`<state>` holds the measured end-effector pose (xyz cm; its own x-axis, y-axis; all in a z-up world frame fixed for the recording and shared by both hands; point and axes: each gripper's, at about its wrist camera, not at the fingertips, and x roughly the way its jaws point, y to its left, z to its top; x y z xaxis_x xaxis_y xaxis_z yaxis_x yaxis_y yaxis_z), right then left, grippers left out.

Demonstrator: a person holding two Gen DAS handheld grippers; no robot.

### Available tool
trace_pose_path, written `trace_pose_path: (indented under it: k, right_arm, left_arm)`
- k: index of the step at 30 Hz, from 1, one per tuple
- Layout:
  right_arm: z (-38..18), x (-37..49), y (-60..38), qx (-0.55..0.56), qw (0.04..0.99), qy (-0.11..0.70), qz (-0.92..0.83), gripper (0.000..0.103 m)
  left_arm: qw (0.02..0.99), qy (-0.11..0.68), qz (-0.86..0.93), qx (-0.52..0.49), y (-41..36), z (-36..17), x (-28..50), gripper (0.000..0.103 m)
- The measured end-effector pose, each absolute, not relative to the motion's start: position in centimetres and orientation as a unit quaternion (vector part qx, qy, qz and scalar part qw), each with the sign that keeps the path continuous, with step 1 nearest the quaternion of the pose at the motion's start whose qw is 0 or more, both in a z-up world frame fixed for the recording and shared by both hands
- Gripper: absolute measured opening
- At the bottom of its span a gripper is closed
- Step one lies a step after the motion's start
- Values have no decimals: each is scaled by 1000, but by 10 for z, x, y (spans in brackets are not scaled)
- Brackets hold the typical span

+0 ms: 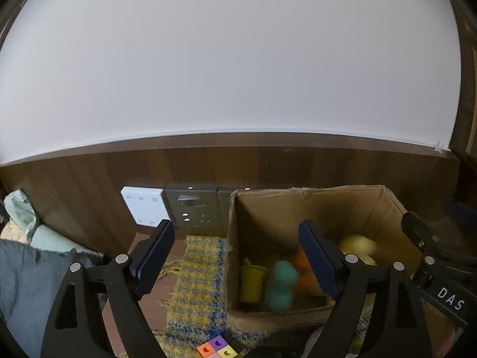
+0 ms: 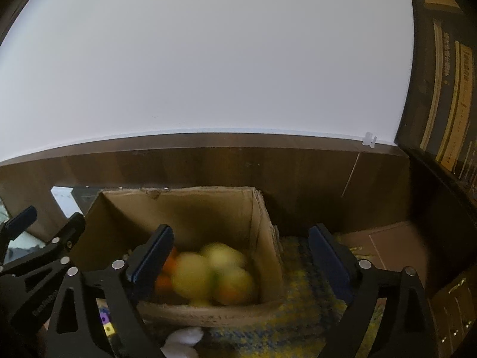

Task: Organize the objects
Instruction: 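Open both tools to drop the teal plush and duck into the box, then move both tools back toward the white bunny plush on the cloth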

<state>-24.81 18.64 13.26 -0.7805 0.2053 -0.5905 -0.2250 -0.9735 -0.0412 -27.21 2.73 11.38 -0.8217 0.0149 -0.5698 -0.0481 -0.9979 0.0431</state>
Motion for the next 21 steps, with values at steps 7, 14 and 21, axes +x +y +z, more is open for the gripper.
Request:
trace_pose_path:
  k: [7, 14, 21]
  right_arm:
    - [131, -243, 197, -304, 119, 14, 945, 95]
    - [136, -217, 192, -284, 120, 13, 951, 96]
    - [141, -189, 184, -265, 118, 11, 957, 100]
  left_arm:
    - [7, 32, 953, -301, 25, 113, -263, 89]
    - [-1, 36, 959, -283, 22, 120, -236, 99]
    - [3, 31, 961, -275, 17, 125, -209, 100]
